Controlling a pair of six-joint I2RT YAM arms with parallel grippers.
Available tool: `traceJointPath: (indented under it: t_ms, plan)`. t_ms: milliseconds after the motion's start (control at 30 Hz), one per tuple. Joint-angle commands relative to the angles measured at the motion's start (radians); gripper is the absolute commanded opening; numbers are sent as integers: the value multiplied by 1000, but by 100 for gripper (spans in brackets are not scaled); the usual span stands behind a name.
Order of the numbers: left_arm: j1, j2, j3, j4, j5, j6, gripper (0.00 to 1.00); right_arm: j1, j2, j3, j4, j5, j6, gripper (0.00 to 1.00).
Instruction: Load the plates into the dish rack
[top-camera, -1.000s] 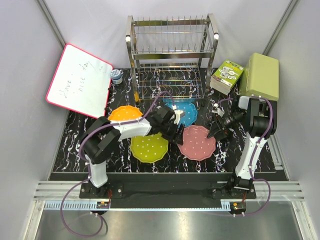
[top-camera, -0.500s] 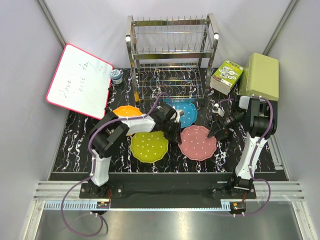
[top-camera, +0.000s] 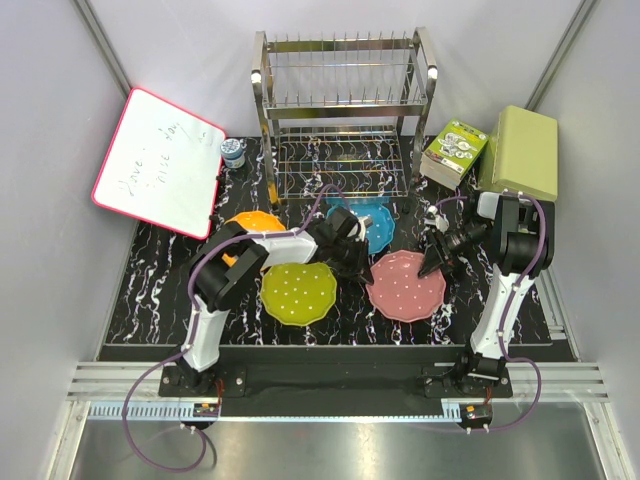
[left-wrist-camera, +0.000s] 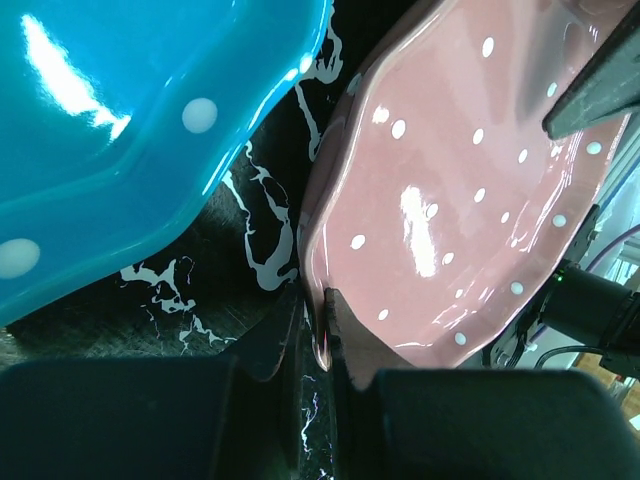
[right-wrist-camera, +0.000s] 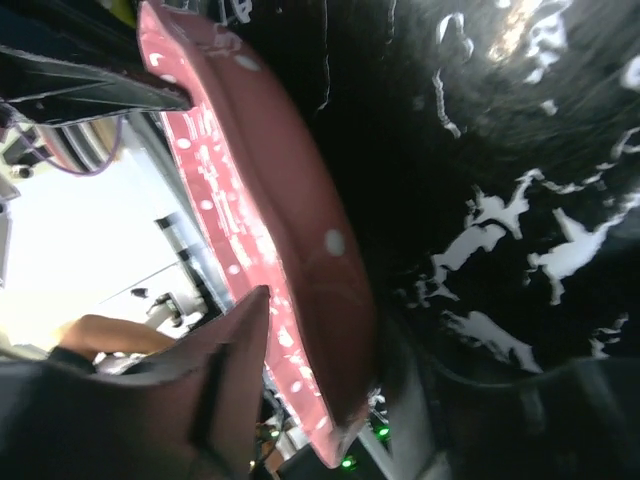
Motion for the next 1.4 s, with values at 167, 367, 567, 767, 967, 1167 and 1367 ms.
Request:
traceJointPath:
  t_ms: [167,367,567,767,967,1167,1367]
  plan:
    - [-6,-7,55,99,-13,14,0,14,-28,4,-28,-38,-38,23]
    - [29,-86,112,-17,-35,189,29,14,-141,-16,-54,-21,-62,0]
    - [118,-398,117,-148,-157,473,57,14,-389,12,-74,45,-44,0]
    - [118,-631,189,-290,-557,784,82,14,-589,232,-183,65,-79,0]
    - [181,-722,55,-222,-794,907,86,15,-599,611,-318,35,-110,0]
    - [207,-841,-119,-86,-816,895,87,63,-399,1321,-292,56,131,0]
    - [229,-898,-207,-60,-825,849,87,204,-451,1392,205,247,376,0]
